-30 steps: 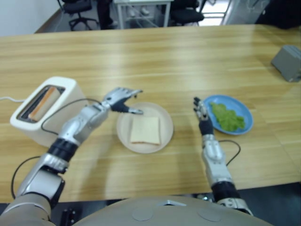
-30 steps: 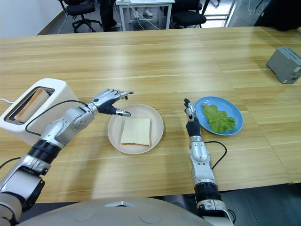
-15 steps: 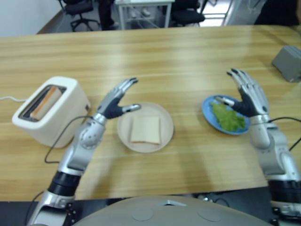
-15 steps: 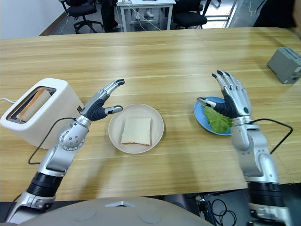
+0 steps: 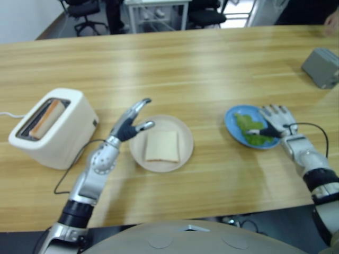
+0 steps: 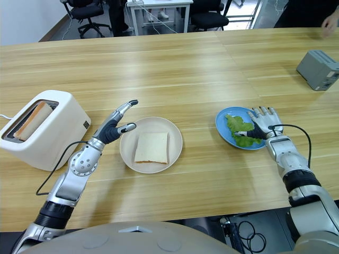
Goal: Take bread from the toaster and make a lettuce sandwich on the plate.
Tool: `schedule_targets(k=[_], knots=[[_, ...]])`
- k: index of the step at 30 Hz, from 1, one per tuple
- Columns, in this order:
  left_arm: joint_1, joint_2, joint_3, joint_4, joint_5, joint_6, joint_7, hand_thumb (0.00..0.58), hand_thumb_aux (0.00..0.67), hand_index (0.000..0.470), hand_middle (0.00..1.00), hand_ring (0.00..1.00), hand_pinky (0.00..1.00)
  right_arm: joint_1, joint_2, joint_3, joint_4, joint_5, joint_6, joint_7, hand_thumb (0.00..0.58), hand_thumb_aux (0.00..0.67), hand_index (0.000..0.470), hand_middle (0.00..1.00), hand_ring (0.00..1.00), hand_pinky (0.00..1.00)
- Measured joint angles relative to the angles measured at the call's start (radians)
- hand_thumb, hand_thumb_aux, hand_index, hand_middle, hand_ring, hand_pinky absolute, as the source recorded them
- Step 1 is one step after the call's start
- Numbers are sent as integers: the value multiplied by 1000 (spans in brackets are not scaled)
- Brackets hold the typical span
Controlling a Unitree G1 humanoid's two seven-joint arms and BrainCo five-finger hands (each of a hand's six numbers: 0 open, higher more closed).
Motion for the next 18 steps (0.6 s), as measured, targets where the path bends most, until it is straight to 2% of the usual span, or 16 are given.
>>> schedule_targets(k=[5, 11, 12, 13, 14, 15, 16, 18], knots=[[10, -2, -1, 2, 0, 0, -2, 0, 0, 0, 0, 0, 0, -68, 30, 78, 146, 13, -3, -54, 0, 0, 0, 0, 0, 0], [12, -2, -1, 3, 0, 1, -3, 0, 0, 0, 0, 0, 0, -74, 35, 119, 181, 55, -2, -101, 0, 0, 0, 0, 0, 0], [12, -2, -1, 3, 1, 1, -3, 0, 0, 0, 0, 0, 0, -74, 35, 124, 181, 58, -1, -105, 23, 13, 9, 0, 0, 0], [12, -2, -1, 3, 1, 1, -3, 0, 0, 0, 0, 0, 0, -74, 35, 127, 180, 62, -2, -106, 271, 181, 124, 0, 0, 0], [12, -2, -1, 3, 1, 1, -3, 0, 0, 0, 0, 0, 0, -74, 35, 129, 180, 68, -2, -107, 489, 405, 278, 0, 0, 0], [12, -2, -1, 3, 1, 2, -3, 0, 0, 0, 0, 0, 0, -73, 35, 133, 178, 77, -6, -108, 577, 623, 428, 0, 0, 0], [12, -2, -1, 4, 1, 2, -3, 0, 0, 0, 0, 0, 0, -73, 35, 134, 175, 81, -7, -109, 580, 670, 460, 0, 0, 0], [13, -3, -1, 3, 1, 3, -3, 0, 0, 0, 0, 0, 0, -73, 35, 142, 168, 94, -10, -109, 580, 670, 460, 0, 0, 0]])
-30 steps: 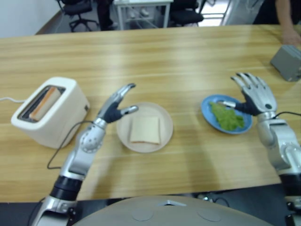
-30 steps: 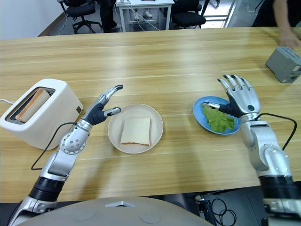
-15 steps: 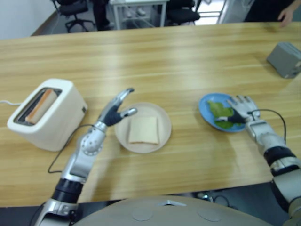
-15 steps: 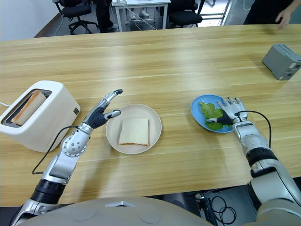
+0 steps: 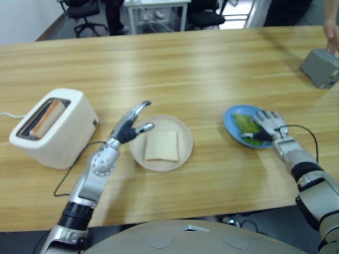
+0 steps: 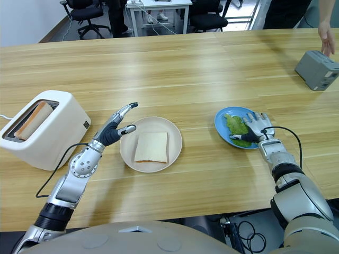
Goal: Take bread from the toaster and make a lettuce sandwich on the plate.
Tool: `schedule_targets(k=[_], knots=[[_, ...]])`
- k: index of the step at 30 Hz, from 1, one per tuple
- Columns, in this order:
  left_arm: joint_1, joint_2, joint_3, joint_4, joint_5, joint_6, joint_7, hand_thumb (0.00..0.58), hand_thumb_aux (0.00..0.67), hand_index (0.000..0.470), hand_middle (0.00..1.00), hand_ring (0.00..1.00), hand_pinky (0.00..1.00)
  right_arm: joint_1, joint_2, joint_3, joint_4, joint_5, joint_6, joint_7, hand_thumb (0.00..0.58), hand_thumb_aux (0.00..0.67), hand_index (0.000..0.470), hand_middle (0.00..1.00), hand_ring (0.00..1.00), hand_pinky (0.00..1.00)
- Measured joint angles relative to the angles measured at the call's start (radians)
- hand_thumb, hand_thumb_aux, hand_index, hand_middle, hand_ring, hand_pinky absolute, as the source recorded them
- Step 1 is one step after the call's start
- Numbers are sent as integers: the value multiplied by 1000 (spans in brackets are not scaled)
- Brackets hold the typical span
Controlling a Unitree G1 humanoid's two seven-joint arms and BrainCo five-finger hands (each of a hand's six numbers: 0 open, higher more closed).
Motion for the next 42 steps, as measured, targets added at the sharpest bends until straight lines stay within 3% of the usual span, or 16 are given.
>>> schedule_targets(k=[17, 18, 19, 27, 36, 42], knots=[[16, -5, -6, 1, 0, 4, -9, 0, 0, 0, 0, 0, 0, 21, -16, 25, -57, 50, -1, 7, 580, 670, 460, 0, 0, 0], [17, -5, -6, 1, 0, 5, -10, 0, 0, 0, 0, 0, 0, 24, -19, 24, -63, 53, -2, 7, 580, 670, 460, 208, 208, 208], [18, -5, -7, 1, -1, 5, -10, 0, 0, 0, 0, 0, 0, 31, -22, 21, -72, 66, -3, 7, 580, 670, 460, 976, 976, 976], [25, -11, -11, 15, -1, 9, -12, 0, 0, 0, 0, 0, 0, 106, -62, -33, -222, 143, -4, 6, 580, 670, 460, 1000, 1000, 1000], [31, -14, -9, 22, -8, 10, -10, 0, 0, 0, 0, 0, 0, 274, -136, -187, -659, 179, 88, 53, 580, 670, 460, 1000, 1000, 1000], [31, -17, 6, 35, -46, 10, -7, 0, 0, 0, 0, 0, 0, 317, -125, -236, -884, 178, 122, 113, 580, 670, 460, 1000, 1000, 1000]])
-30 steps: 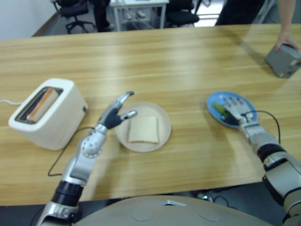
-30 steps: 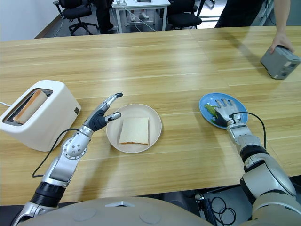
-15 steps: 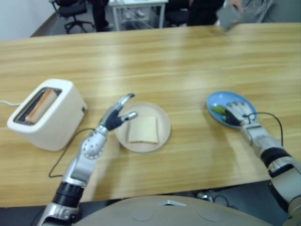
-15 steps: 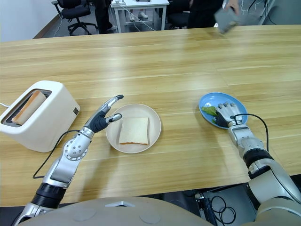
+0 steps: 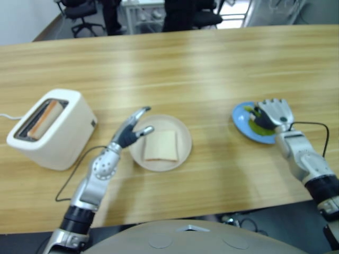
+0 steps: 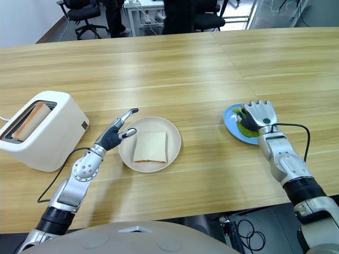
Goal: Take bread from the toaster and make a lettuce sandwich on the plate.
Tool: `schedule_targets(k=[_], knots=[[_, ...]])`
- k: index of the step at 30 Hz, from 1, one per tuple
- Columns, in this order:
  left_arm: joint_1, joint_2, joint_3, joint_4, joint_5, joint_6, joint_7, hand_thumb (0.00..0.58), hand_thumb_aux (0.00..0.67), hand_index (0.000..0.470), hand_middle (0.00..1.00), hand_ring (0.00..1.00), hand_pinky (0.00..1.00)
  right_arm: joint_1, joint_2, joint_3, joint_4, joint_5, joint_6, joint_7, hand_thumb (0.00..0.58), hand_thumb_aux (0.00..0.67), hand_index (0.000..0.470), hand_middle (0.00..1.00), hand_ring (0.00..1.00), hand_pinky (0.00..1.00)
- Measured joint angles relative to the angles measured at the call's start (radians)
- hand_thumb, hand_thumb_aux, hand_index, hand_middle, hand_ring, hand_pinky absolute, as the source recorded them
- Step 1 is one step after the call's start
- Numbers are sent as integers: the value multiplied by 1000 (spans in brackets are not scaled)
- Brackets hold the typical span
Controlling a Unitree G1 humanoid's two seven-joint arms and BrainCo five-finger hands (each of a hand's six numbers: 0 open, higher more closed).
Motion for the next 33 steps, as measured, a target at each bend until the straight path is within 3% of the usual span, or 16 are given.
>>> schedule_targets(k=[7, 20, 33], knots=[[-23, -1, 78, 21, -89, 16, 4, 0, 0, 0, 0, 0, 0, -12, 183, 40, -214, -53, 20, 97, 580, 670, 460, 1000, 1000, 1000], [-61, -31, 183, 45, -184, 30, 50, 0, 0, 0, 0, 0, 0, -109, 554, 290, -194, -169, -4, 177, 580, 670, 460, 1000, 1000, 1000], [-60, -54, 177, 53, -184, 32, 55, 0, 0, 0, 0, 0, 0, -90, 658, 407, -48, -178, -46, 152, 580, 670, 460, 1000, 1000, 1000]])
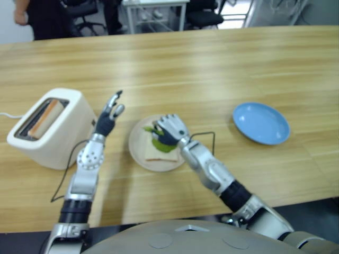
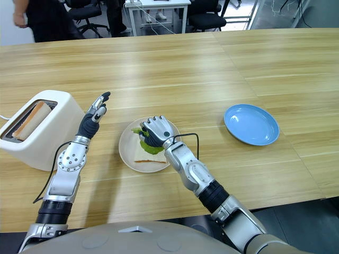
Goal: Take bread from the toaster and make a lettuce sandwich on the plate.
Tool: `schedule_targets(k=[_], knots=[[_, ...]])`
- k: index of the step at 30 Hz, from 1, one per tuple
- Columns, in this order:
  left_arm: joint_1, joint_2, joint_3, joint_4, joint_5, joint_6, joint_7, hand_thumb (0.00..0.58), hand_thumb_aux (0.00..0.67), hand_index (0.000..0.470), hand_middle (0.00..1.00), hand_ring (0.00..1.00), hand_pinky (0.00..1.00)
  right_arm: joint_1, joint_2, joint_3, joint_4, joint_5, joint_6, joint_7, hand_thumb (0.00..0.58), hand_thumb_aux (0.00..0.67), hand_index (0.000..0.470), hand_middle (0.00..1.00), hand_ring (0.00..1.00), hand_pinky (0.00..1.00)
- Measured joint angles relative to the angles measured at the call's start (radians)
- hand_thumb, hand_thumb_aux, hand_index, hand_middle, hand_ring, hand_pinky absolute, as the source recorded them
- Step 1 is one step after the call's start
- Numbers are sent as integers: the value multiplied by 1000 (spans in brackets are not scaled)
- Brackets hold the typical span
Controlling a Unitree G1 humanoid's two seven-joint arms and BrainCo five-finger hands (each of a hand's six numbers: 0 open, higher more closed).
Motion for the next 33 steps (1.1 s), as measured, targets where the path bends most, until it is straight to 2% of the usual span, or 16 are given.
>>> schedule_targets(k=[8, 15, 16, 17, 18, 19, 20, 21, 22, 24, 25, 33], knots=[[4, -5, -16, 6, 11, 0, 1, 0, 0, 0, 0, 0, 0, -55, 13, 17, 230, -4, -23, -95, 580, 670, 460, 1000, 1000, 1000], [4, -5, -17, 7, 20, 0, 1, 0, 0, 0, 0, 0, 0, -97, 17, 46, 325, -21, -28, -170, 580, 670, 460, 1000, 1000, 1000], [5, -5, -17, 7, 21, 0, 1, 0, 0, 0, 0, 0, 0, -103, 18, 48, 330, -22, -29, -174, 580, 670, 460, 945, 945, 945], [5, -5, -18, 7, 22, 0, 1, 0, 0, 0, 0, 0, 0, -110, 18, 50, 338, -22, -30, -176, 580, 670, 460, 745, 745, 745], [5, -5, -18, 7, 23, 0, 1, 0, 0, 0, 0, 0, 0, -116, 19, 51, 346, -22, -31, -179, 576, 612, 420, 424, 424, 424], [6, -5, -18, 7, 24, 0, 1, 0, 0, 0, 0, 0, 0, -120, 19, 54, 352, -24, -31, -181, 572, 594, 408, 376, 376, 376], [6, -4, -18, 7, 25, 0, 1, 0, 0, 0, 0, 0, 0, -123, 20, 58, 355, -27, -32, -184, 572, 594, 408, 376, 376, 376], [6, -4, -18, 7, 26, 0, 1, 0, 0, 0, 0, 0, 0, -123, 21, 62, 355, -29, -32, -187, 535, 483, 332, 90, 90, 90], [6, -4, -18, 7, 27, 0, 1, 0, 0, 0, 0, 0, 0, -123, 22, 69, 355, -31, -31, -189, 520, 455, 312, 0, 0, 0], [6, -4, -18, 7, 27, 0, 1, 0, 0, 0, 0, 0, 0, -121, 23, 81, 351, -36, -31, -189, 470, 378, 260, 0, 0, 0], [6, -4, -18, 7, 28, 0, 1, 0, 0, 0, 0, 0, 0, -117, 23, 84, 347, -38, -31, -189, 464, 370, 254, 0, 0, 0], [7, -5, -22, 11, 29, -1, 1, 0, 0, 0, 0, 0, 0, -63, -22, 78, 215, -32, -37, -155, 464, 370, 254, 0, 0, 0]])
